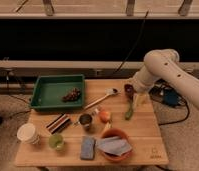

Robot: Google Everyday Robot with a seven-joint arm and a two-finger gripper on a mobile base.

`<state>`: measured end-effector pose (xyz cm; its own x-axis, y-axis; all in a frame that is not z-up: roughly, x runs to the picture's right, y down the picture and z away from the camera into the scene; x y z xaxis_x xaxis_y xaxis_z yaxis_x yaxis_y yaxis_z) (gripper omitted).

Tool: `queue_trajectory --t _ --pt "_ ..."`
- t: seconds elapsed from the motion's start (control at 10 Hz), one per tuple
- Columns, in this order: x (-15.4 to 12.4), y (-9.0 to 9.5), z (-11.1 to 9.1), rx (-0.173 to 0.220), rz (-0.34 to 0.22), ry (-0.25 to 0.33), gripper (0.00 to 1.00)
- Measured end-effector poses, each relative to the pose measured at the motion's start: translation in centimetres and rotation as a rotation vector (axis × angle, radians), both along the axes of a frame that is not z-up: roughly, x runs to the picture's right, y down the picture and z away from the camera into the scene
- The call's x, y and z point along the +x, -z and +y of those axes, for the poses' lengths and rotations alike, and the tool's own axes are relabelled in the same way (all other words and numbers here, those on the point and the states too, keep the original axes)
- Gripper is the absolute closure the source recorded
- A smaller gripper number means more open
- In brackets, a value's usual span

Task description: Place grapes in metal cup

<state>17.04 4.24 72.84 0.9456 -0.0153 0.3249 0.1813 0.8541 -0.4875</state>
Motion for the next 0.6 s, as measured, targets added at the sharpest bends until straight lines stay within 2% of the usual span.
queue_trajectory --t 0.6 --pt "-0.04 -0.35 -0.08 -0.001 -0.008 0.001 0.2"
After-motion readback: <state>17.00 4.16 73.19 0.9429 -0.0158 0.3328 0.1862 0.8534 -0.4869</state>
